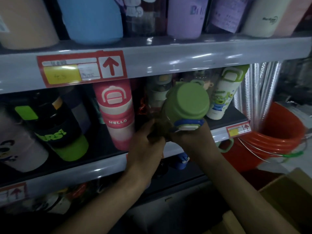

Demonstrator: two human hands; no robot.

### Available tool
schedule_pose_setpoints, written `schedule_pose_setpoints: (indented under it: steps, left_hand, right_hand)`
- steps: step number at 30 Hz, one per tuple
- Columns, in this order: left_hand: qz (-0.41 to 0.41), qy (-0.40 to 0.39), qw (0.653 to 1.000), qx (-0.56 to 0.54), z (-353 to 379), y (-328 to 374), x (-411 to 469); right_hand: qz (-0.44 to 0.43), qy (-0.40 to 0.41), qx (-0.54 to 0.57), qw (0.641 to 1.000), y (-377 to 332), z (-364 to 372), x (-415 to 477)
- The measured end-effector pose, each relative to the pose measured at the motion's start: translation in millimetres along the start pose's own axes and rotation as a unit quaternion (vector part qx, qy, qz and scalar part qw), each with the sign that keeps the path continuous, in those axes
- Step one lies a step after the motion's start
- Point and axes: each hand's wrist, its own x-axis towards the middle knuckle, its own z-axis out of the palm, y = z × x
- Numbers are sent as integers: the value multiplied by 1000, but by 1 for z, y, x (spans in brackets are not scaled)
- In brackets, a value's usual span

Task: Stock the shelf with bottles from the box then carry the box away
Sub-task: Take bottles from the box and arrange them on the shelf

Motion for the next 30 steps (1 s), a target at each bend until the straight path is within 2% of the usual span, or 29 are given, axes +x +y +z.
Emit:
schedule_pose_setpoints:
  steps: [3,11,19,25,30]
  left_hand:
    - [-23,7,1000,-10,0,-1,2]
    - [-27,-19,999,14,0,1,-1]
    - [-42,-23,999,1,-2,3,2]
    - [-40,-23,999,-2,-2,4,2]
    - [-36,-1,999,0,0,4,1]
  right_hand:
    - [-19,-4,-15,1000,4,6,2]
    - [-18,1,38,999,8,5,7]
    - [-15,11,7,1000,-1,10,10]
    - [0,11,-5,1000,-3,11,10]
    - [35,28,26,999,3,13,8]
